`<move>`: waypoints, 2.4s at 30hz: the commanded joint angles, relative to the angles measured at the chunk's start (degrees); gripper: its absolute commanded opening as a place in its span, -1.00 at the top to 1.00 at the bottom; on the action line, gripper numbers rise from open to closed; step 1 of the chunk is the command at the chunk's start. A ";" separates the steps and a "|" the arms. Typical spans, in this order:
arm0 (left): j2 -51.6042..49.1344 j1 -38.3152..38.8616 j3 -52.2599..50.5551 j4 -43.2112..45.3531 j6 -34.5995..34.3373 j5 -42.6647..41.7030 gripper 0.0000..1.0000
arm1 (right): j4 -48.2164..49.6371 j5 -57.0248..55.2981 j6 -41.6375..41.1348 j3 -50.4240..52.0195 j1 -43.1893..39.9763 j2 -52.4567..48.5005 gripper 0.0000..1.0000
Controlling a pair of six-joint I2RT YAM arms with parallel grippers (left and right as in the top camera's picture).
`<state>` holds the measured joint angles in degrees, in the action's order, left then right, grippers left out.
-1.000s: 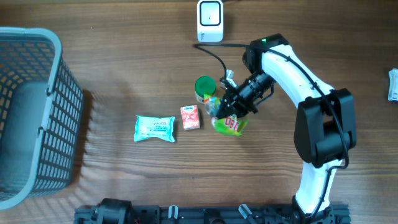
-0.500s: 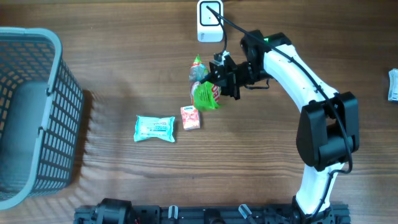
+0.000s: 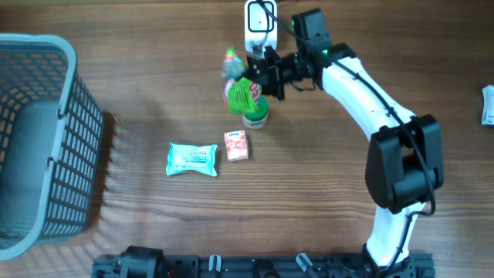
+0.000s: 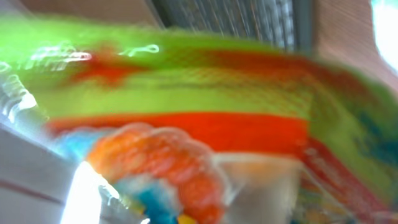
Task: Scan the item barcode
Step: 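Carry the Haribo bag up to the white scanner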
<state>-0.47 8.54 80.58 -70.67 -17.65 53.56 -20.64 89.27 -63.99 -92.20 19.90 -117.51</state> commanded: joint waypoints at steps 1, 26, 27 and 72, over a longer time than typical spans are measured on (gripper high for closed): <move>0.11 0.26 -0.11 0.07 0.55 0.11 -1.00 | 31.78 3.63 -3.76 -1.44 3.23 2.89 0.91; 0.11 0.26 -0.11 0.07 0.55 0.09 -1.00 | 91.41 1.92 76.72 -0.15 12.13 2.67 0.91; 0.11 0.26 -0.11 0.07 0.55 0.09 -1.00 | 94.71 3.65 77.33 -0.83 12.13 2.67 0.91; 0.11 0.26 -0.11 0.04 0.55 0.09 -1.00 | 45.29 -77.37 -27.96 -4.31 1.14 -13.00 0.91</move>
<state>-0.47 8.54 80.58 -70.74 -17.65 53.74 21.47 15.35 -86.17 -92.88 21.19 -126.06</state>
